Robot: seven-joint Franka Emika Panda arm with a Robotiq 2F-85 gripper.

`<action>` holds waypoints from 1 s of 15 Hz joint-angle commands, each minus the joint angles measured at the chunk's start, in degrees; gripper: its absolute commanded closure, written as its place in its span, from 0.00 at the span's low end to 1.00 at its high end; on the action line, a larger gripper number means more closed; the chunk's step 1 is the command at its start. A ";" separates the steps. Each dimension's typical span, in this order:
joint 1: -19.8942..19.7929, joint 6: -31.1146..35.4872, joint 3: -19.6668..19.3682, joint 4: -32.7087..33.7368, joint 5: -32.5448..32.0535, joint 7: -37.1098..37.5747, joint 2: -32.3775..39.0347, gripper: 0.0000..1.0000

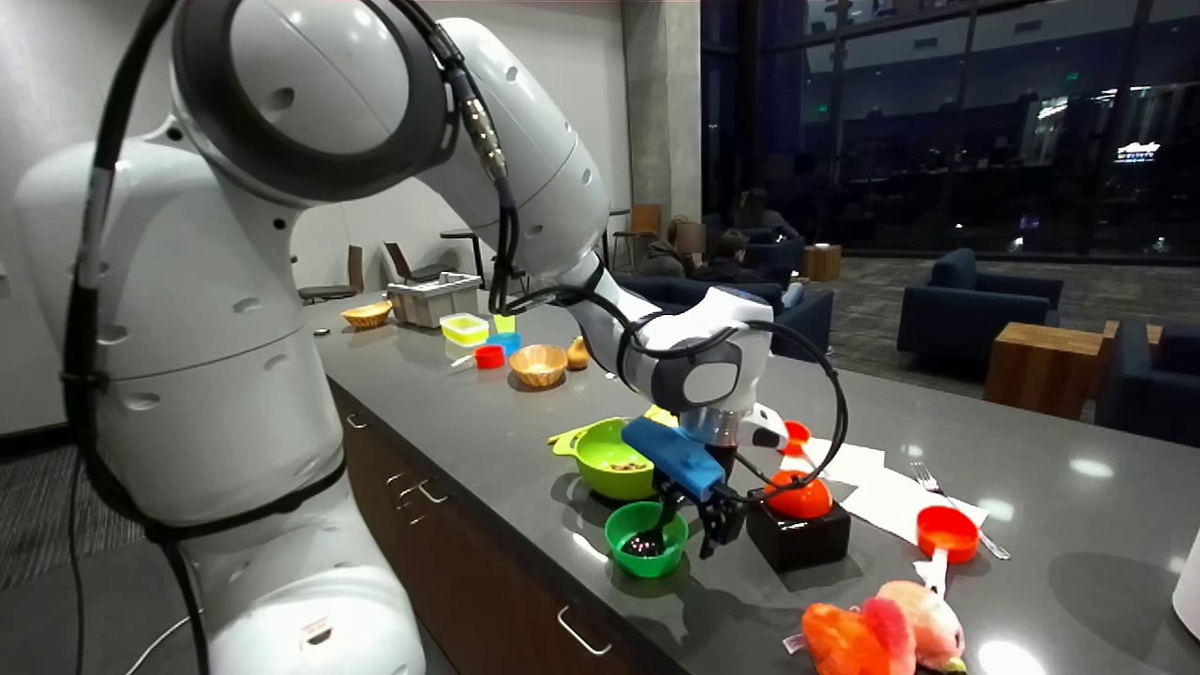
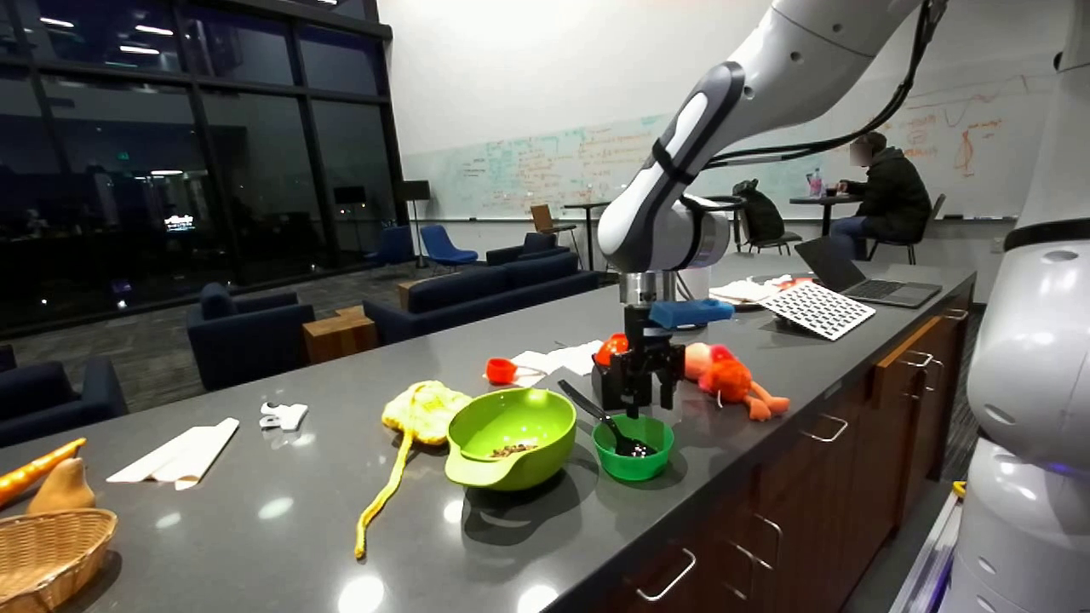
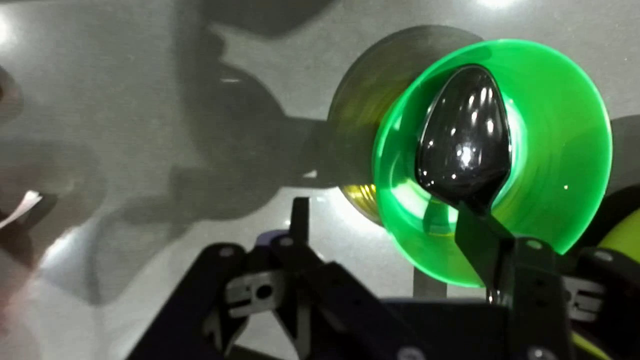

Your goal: Move the small green bowl backwards

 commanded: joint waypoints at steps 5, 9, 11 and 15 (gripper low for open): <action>2.87 -6.88 1.78 9.86 -13.05 5.53 0.05 0.00; 4.76 -6.03 3.51 15.75 -16.50 7.51 2.21 0.00; 5.61 -5.40 4.18 18.13 -16.79 8.78 3.43 0.00; 7.01 -5.47 5.12 22.70 -15.59 9.46 6.08 0.00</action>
